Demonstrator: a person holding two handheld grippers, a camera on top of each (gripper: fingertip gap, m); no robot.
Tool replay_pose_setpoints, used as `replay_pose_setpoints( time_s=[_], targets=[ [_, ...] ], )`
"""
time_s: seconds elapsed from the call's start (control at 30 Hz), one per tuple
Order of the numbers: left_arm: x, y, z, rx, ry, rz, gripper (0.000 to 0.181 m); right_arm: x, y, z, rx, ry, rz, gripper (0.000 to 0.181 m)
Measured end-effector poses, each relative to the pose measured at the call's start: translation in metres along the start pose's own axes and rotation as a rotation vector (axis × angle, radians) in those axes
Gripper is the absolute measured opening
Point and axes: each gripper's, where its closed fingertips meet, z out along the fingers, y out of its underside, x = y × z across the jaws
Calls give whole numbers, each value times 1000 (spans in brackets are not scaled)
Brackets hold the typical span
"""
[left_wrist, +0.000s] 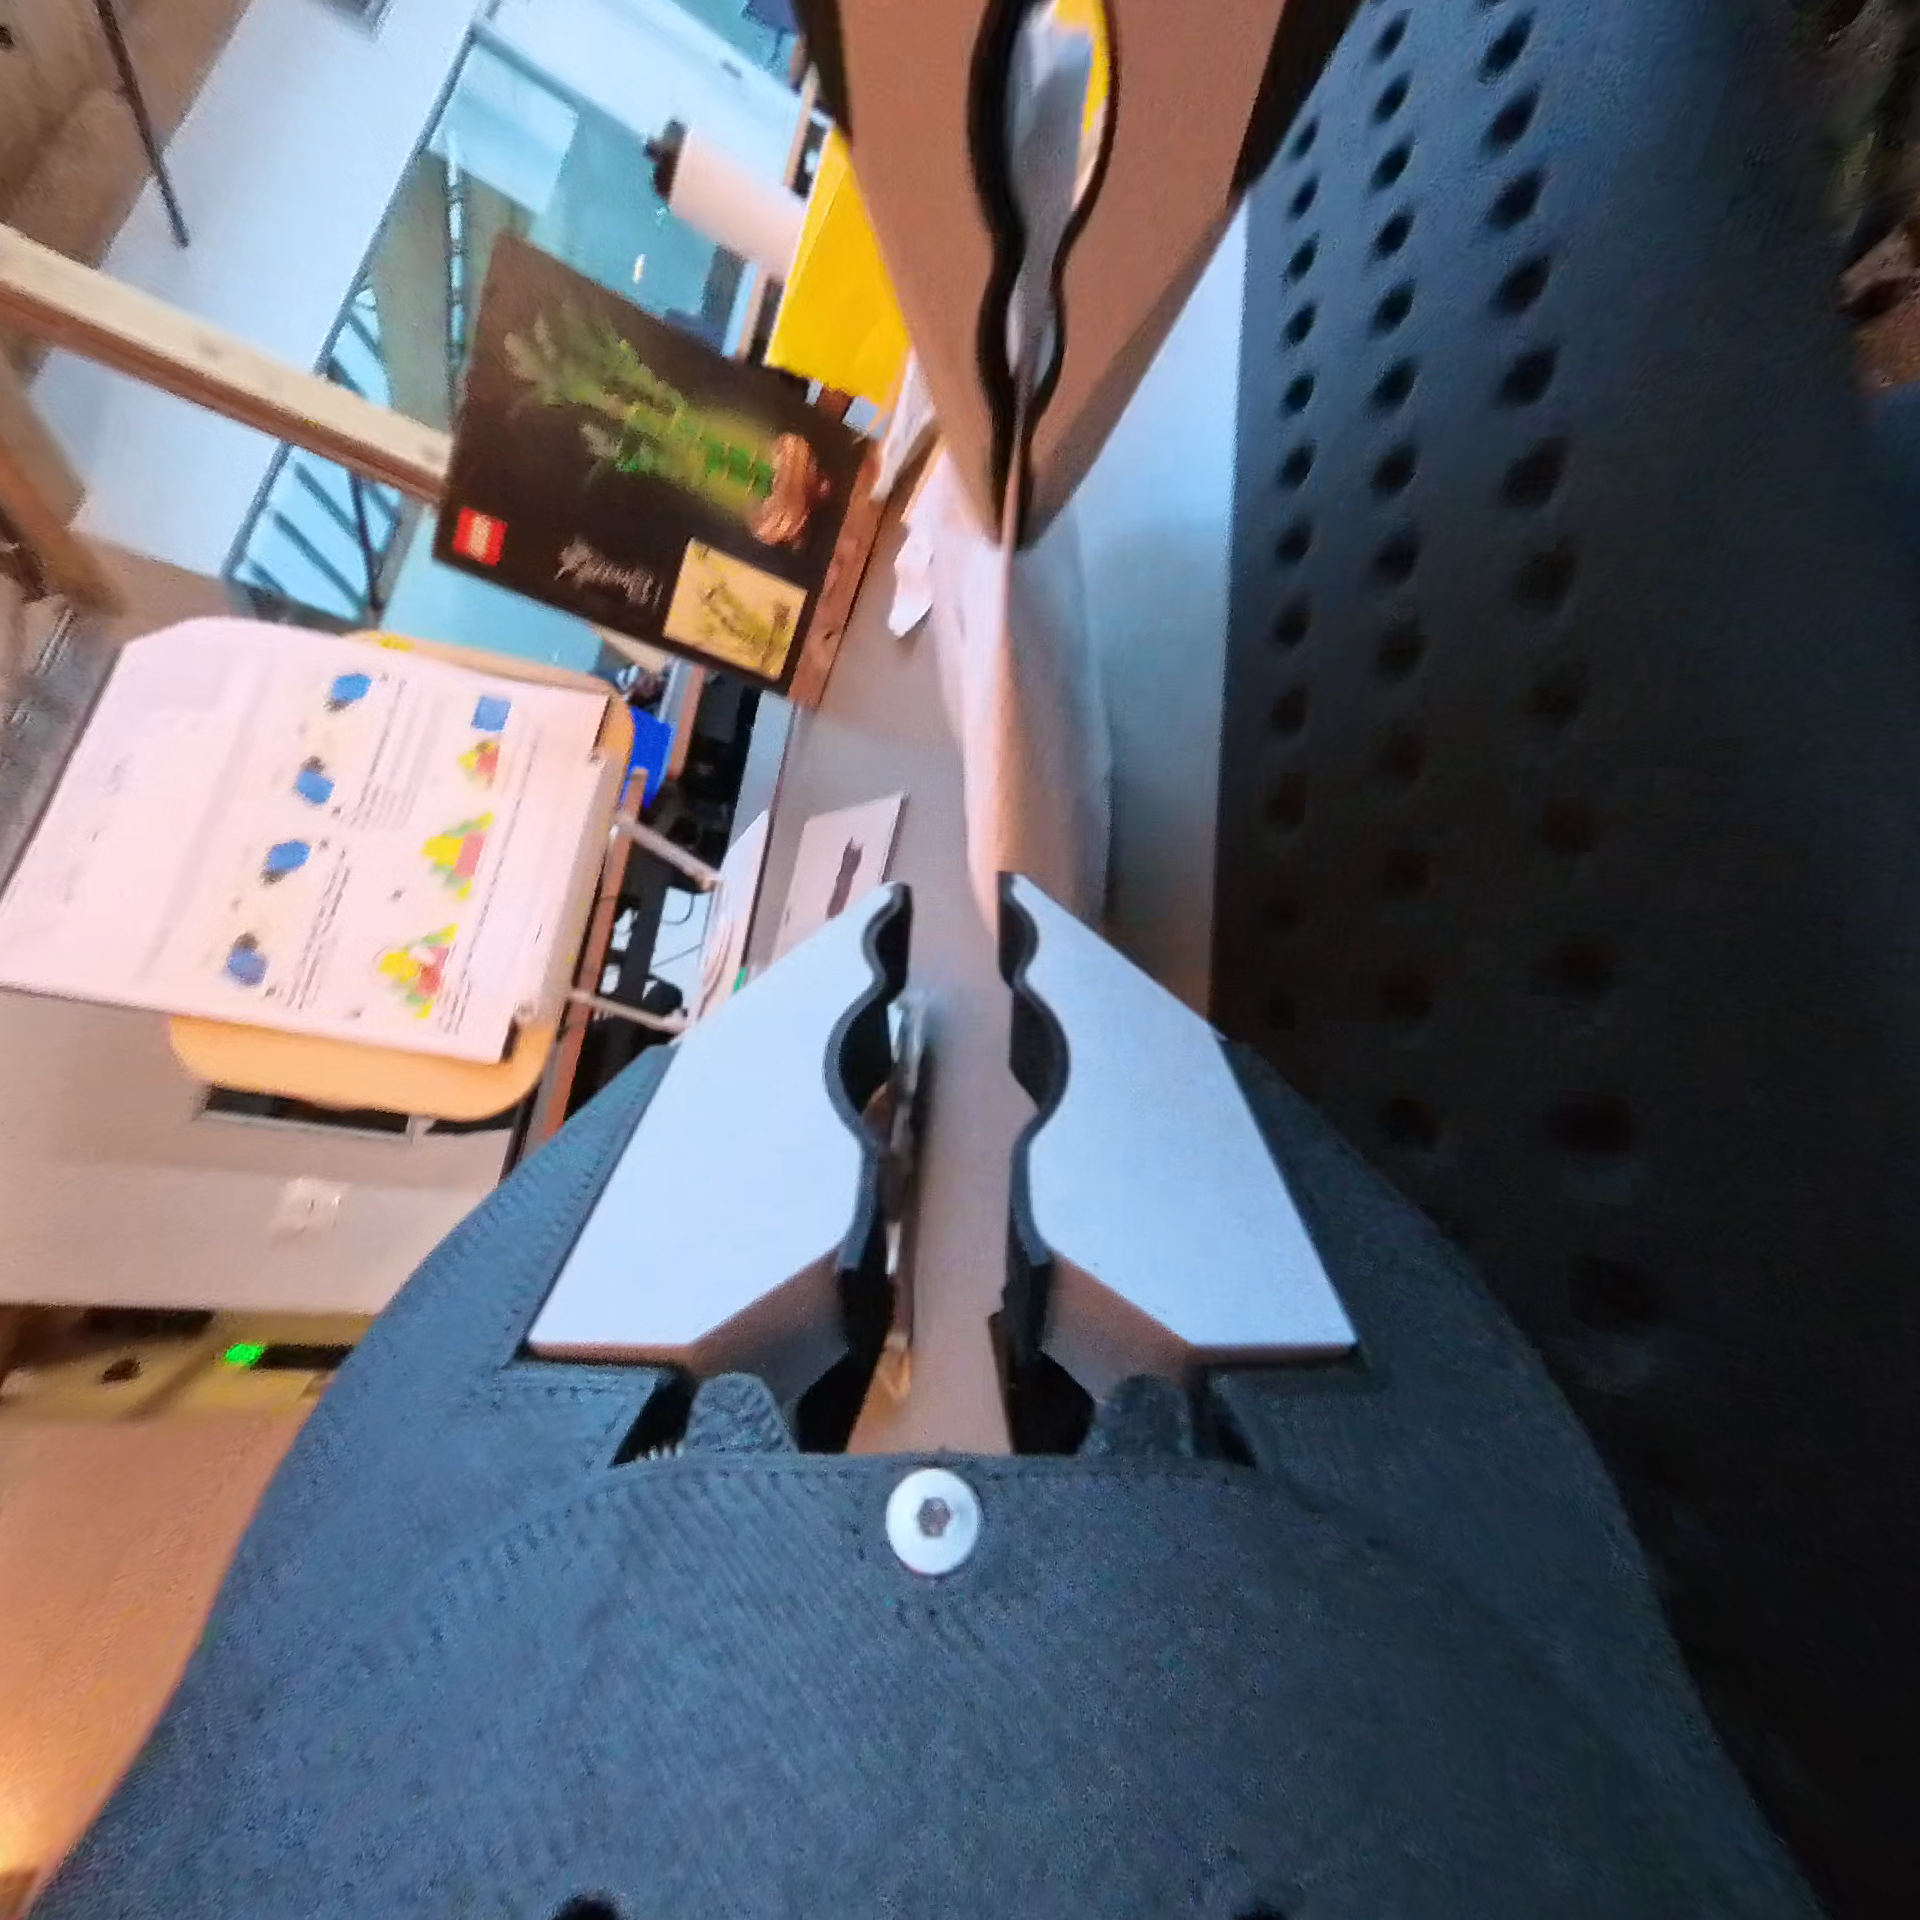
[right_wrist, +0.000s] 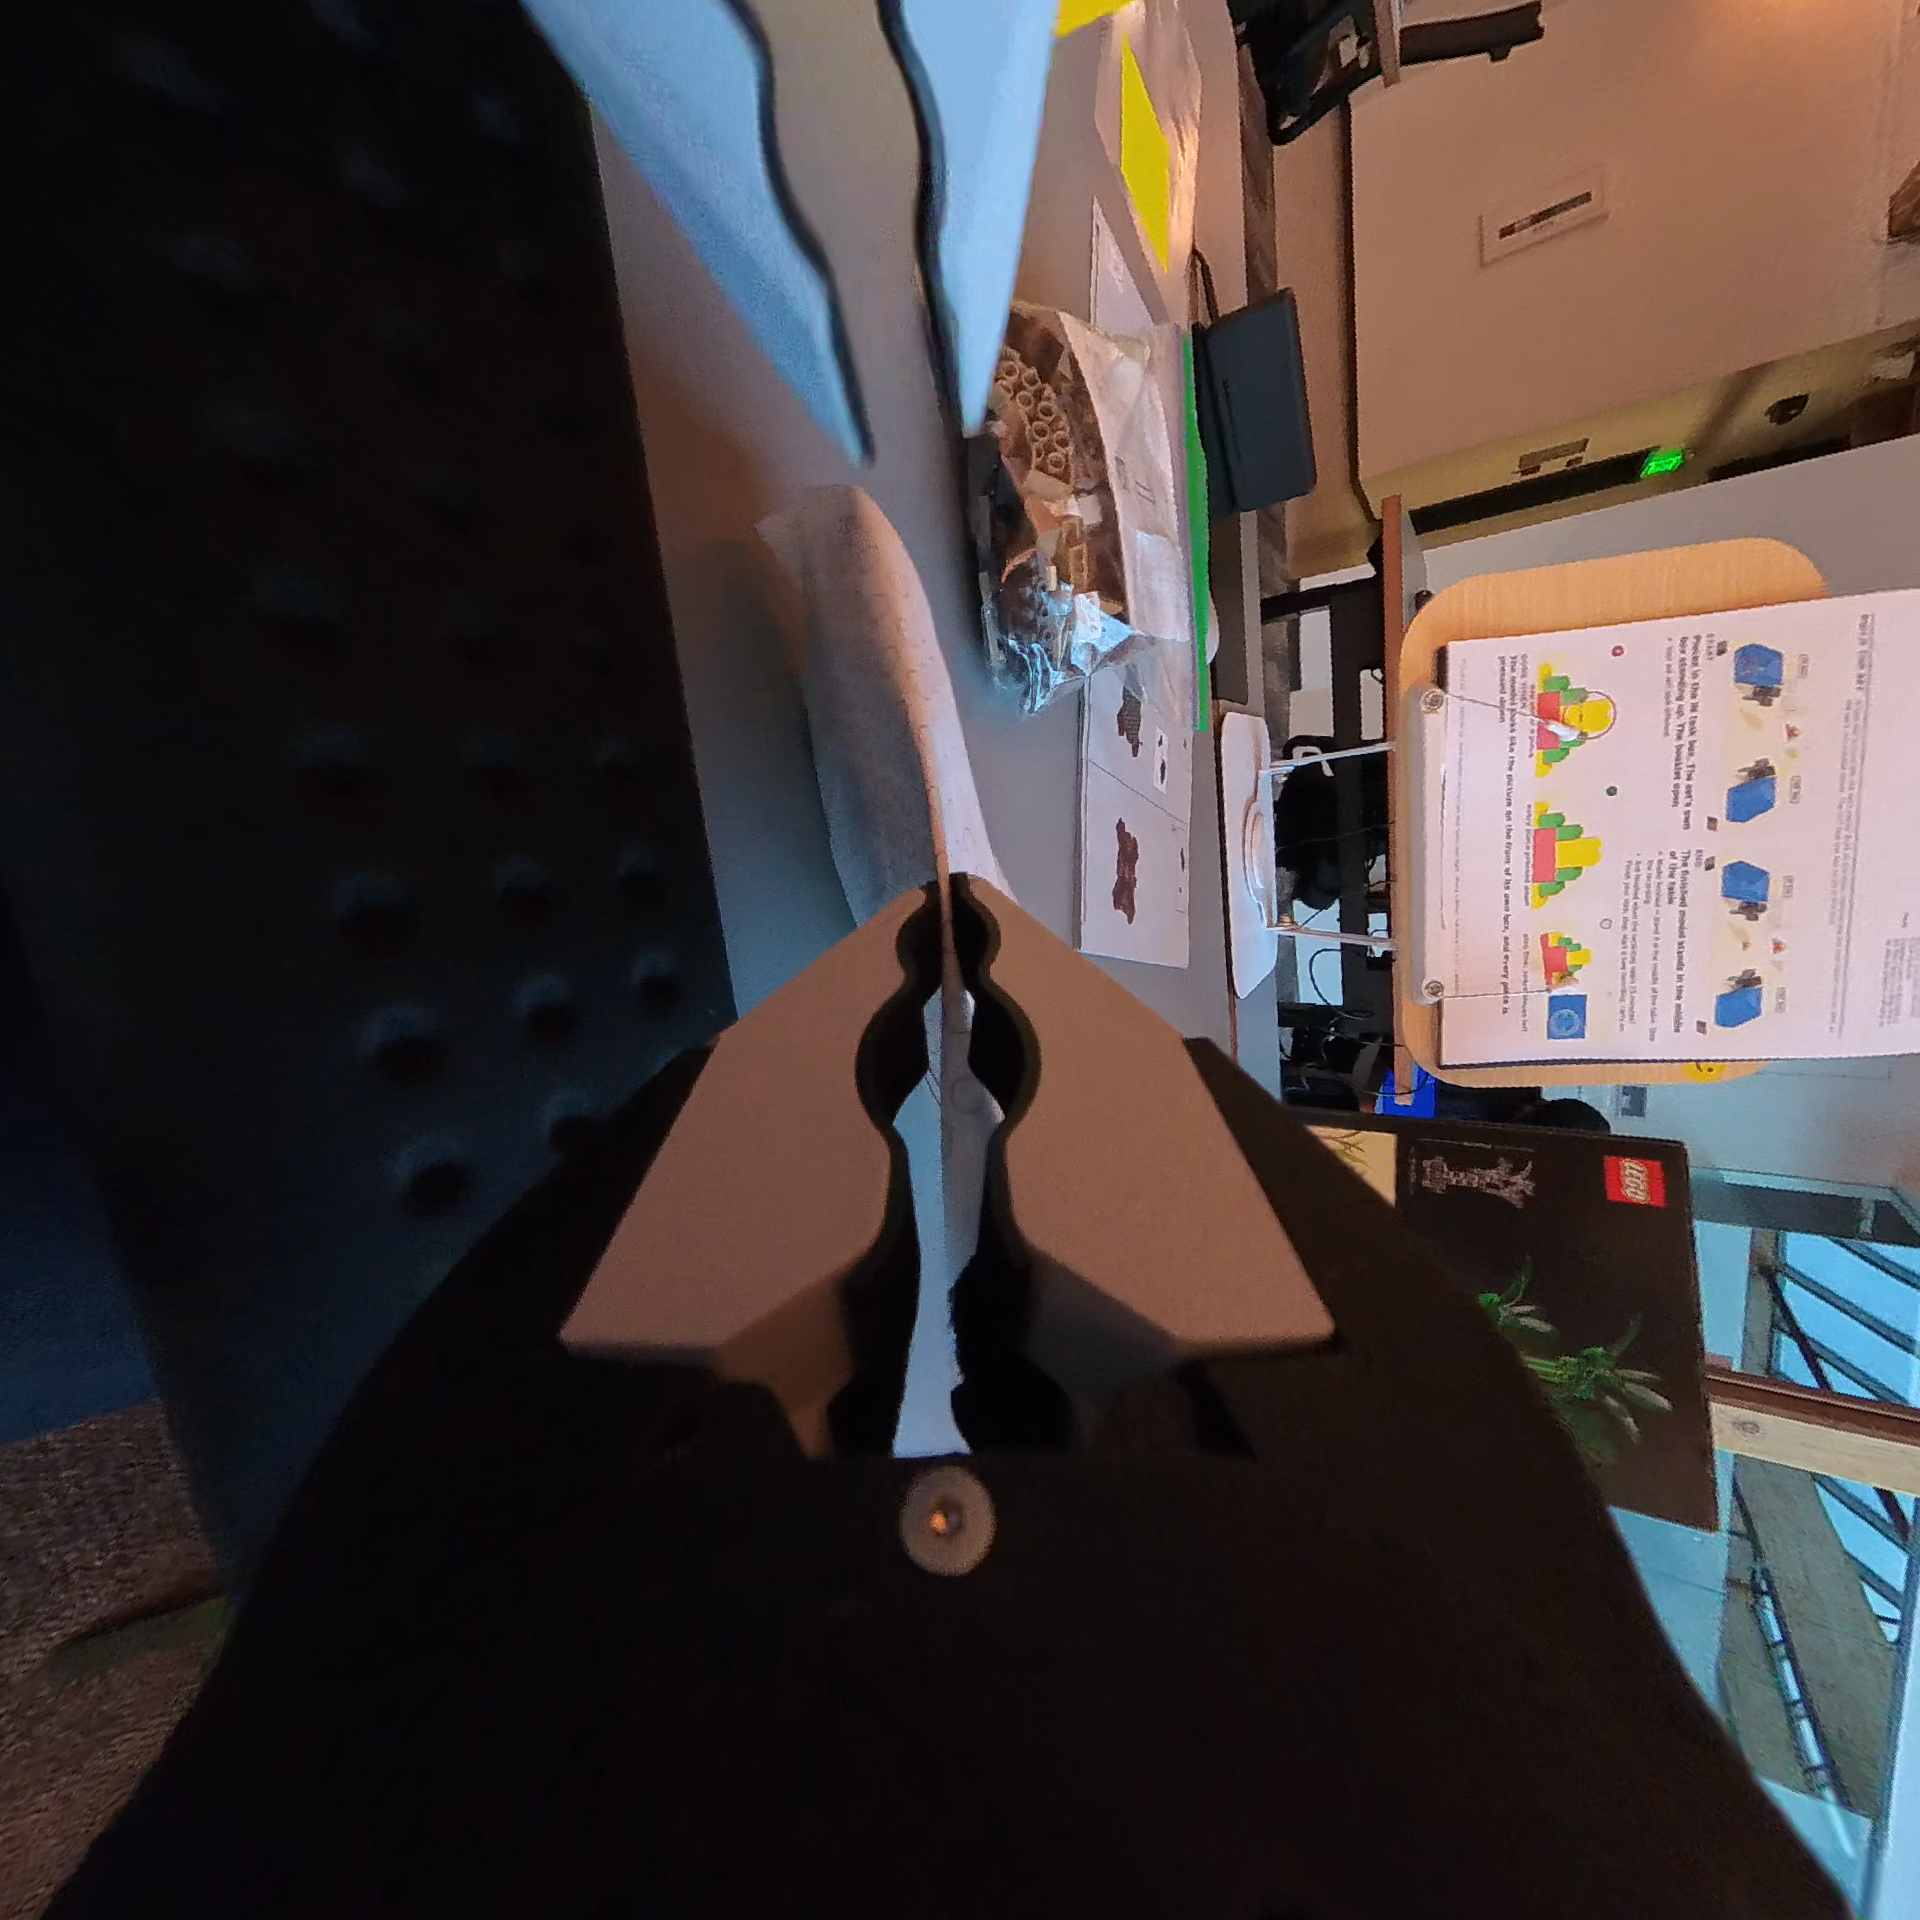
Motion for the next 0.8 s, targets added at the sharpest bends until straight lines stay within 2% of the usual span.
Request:
replay_pose_setpoints(
  time_s=[0.1,0.13,0.23,0.4,0.57,0.7,0.8],
  targets=[
    [6,-18,24,-15,9,92,28,-1,-2,1,3,-9,-18,1],
    [9,-22,32,-19,9,126,26,-2,-3,1,5,-15,-22,1],
    [19,-24,47,-21,32,196,1,-5,-2,1,-5,-32,-39,1],
    [20,-21,49,-46,69,134,0,-11,1,3,-29,-10,-134,1],
    [20,-17,41,-17,22,181,1,-11,-5,2,23,-51,-42,1],
    [26,-11,41,-52,77,135,0,-15,-5,7,6,-57,-41,1],
    [20,-10,42,-69,63,138,0,-8,-7,11,-22,13,-91,12]
  ],
)
